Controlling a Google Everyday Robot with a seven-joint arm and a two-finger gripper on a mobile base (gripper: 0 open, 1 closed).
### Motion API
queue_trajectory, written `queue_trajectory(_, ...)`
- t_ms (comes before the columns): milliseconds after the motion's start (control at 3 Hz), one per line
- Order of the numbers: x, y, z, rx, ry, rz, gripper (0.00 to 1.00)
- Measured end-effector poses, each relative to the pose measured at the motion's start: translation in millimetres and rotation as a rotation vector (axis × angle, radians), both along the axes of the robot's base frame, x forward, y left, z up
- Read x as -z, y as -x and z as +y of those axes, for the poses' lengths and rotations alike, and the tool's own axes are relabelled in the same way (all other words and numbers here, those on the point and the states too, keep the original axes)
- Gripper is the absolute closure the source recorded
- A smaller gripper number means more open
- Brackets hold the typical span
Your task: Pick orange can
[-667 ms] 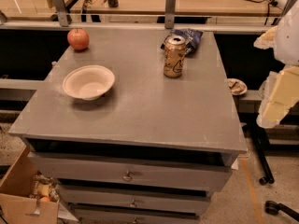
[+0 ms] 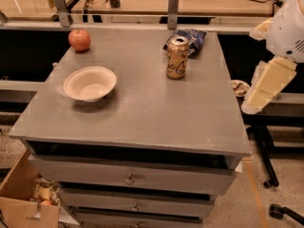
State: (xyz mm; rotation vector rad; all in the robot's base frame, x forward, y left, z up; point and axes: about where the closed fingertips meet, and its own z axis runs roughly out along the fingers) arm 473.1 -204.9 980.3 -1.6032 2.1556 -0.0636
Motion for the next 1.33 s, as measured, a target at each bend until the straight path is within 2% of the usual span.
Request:
queue_trajectory(333, 4.8, -40.0, 4.1, 0.087, -0.173, -0.04, 0.0)
queue_trajectory(667, 17.3, -82.4, 12.6, 0.191, -0.373, -0.02, 0.0)
queue_trajectory(1000, 17.3, -82.4, 12.6, 0.191, -0.373, -0.02, 0.0)
queue_trajectory(1333, 19.5, -92.1, 20.7, 0.195, -0.441, -0.009, 0.0)
